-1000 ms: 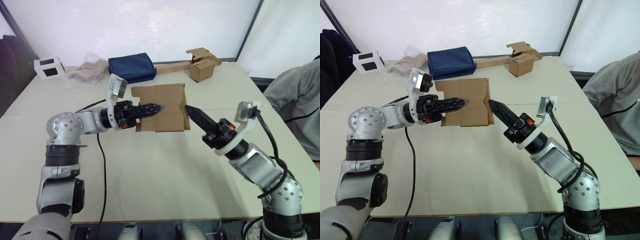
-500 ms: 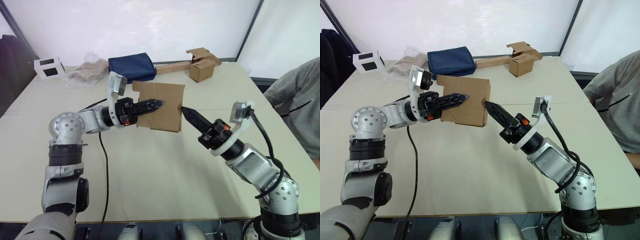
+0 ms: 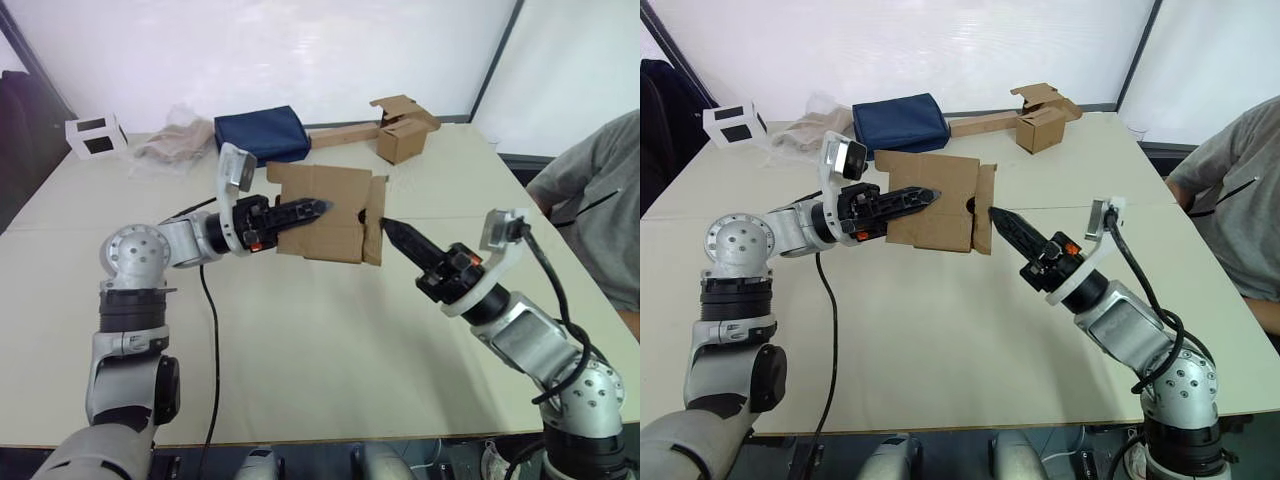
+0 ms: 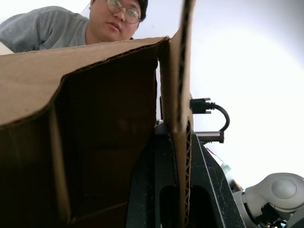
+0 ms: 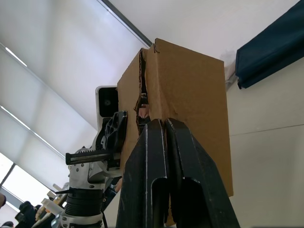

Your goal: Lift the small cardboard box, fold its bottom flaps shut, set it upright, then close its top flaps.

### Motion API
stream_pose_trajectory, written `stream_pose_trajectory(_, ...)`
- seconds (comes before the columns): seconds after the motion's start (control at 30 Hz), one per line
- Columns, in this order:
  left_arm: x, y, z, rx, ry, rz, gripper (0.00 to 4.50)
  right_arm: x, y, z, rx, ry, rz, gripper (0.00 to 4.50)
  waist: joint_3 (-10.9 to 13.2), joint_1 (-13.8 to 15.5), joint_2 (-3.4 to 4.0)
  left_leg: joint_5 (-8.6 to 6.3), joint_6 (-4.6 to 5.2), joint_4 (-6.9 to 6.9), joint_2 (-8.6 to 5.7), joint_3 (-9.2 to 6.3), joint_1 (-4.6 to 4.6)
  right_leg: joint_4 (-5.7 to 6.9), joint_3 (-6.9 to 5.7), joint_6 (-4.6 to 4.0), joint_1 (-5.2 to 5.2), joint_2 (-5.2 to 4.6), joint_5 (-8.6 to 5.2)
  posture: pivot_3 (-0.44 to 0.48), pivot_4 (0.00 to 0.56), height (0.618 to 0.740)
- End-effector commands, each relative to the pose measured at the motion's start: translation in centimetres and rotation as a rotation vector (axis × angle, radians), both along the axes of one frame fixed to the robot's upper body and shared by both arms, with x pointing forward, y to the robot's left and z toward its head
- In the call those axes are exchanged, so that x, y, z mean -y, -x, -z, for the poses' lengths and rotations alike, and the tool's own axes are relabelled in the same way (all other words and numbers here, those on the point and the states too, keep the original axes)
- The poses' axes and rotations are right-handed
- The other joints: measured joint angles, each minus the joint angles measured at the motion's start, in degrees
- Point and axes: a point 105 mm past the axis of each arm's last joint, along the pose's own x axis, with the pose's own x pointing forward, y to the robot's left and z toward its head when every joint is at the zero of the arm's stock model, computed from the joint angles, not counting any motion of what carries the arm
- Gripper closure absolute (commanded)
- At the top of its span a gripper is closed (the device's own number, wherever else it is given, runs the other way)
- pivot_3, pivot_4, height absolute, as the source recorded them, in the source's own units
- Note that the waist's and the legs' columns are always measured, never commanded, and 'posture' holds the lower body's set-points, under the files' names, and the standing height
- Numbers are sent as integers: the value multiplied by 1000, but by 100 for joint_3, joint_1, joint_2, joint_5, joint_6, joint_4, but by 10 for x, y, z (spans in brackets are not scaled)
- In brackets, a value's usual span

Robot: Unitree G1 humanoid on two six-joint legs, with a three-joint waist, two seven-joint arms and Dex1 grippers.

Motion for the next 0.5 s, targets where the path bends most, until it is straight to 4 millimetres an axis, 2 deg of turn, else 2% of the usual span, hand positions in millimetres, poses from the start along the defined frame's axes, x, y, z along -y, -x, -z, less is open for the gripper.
stream_pose_trajectory(0.03,-2,6,-15,66,28,6,4500,5,3,-7,29,-20,3,4458,0,0,0,0,0,0,0,0,0,0,0,0,0,-1,0,0,150,740)
stream_pose_trajectory(0.5,1,6,-15,66,34,15,4500,-14,4,-22,53,-51,-51,4458,0,2,0,0,0,0,0,0,0,-1,0,0,0,-1,0,0,150,740)
